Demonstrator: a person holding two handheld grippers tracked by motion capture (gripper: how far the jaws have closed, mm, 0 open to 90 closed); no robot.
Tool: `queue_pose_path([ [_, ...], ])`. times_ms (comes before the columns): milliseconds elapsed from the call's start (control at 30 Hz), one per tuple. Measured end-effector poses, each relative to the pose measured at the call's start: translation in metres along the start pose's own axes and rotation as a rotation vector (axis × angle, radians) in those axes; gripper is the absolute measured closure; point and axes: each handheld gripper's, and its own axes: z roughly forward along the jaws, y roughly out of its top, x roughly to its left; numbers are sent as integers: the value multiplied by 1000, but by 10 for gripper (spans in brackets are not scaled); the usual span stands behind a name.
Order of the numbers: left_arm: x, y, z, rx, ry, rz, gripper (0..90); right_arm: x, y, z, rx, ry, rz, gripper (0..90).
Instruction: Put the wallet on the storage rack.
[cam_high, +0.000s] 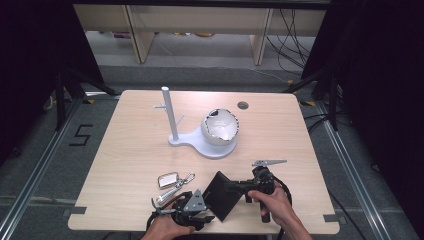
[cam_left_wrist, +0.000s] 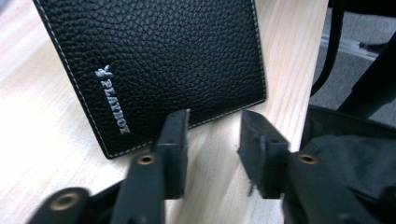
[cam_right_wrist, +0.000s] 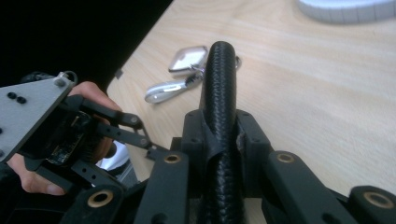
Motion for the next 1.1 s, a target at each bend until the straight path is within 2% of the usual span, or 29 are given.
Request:
queue_pose_path([
  [33, 1, 1, -3, -2, -4, -12, 583, 0, 0, 0, 0, 0, 0, 773],
  [67, 2, 1, -6, -7, 1, -18, 560, 0, 1, -1, -12, -14, -46, 774],
  [100, 3, 1, -8, -11, 0, -29, 533, 2, 2, -2, -22, -6, -52, 775],
  [133, 6, 2, -13, 7, 22, 3, 500, 3, 4, -3, -23, -9, -62, 775],
  [167, 7, 2, -15, 7, 34, -1, 470, 7, 5, -4, -16, -2, -31, 776],
  [200, 10, 1, -18, 0, 42, -5, 457, 7, 6, -5, -30, -5, -40, 775],
  [233, 12, 0, -22, -16, 46, -48, 437, 9, 8, -8, -33, -4, -8, 776],
  [267, 12, 0, -22, -16, 46, -48, 428, 6, 9, -9, -52, -12, -50, 775],
  [333, 16, -1, -26, -24, 66, -61, 414, 6, 10, -10, -57, -14, -44, 775],
  [367, 18, -1, -30, -12, 66, -54, 402, 4, 13, -13, -70, -30, -67, 776],
  [400, 20, -1, -34, -18, 79, -70, 385, 3, 16, -17, -88, -30, -77, 775],
  [433, 20, -1, -34, -18, 79, -70, 377, 3, 16, -17, -88, -30, -77, 775],
  [467, 21, -1, -36, -26, 86, -74, 377, 5, 19, -20, -90, -39, -53, 775],
  [500, 22, -1, -40, -14, 92, -72, 367, 3, 21, -23, -108, -50, -94, 775],
  [533, 23, -1, -44, -7, 103, -67, 357, 3, 24, -26, -106, -47, -74, 776],
  [567, 23, -2, -46, -32, 110, -93, 349, 0, 26, -27, -119, -63, -97, 775],
  [600, 24, -3, -49, -29, 116, -90, 345, 0, 29, -31, -130, -60, -92, 775],
  [633, 25, -5, -53, -41, 121, -94, 340, 1, 30, -32, -130, -58, -72, 775],
  [667, 26, -6, -56, -43, 127, -95, 335, -2, 34, -36, -140, -66, -98, 775],
  [700, 28, -8, -60, -40, 136, -88, 333, -3, 36, -39, -153, -81, -101, 775],
  [733, 28, -10, -63, -44, 140, -102, 331, -4, 39, -41, -162, -82, -98, 775],
  [767, 30, -12, -65, -46, 149, -97, 328, -2, 41, -45, -162, -83, -56, 775],
  [800, 31, -14, -68, -49, 156, -101, 327, -7, 45, -47, -184, -99, -106, 775],
  [833, 32, -16, -71, -44, 169, -97, 323, -5, 48, -50, -186, -100, -79, 775],
  [867, 33, -18, -74, -46, 172, -96, 318, -8, 51, -52, -201, -104, -108, 776],
  [933, 36, -22, -79, -58, 178, -114, 313, -10, 57, -56, -212, -127, -115, 775],
  [967, 36, -24, -82, -69, 190, -127, 312, -9, 61, -60, -225, -128, -103, 775],
  [1067, 42, -29, -91, -58, 212, -125, 305, -10, 69, -68, -239, -138, -76, 775],
  [1100, 42, -31, -92, -66, 219, -136, 302, -13, 74, -71, -255, -152, -93, 775],
])
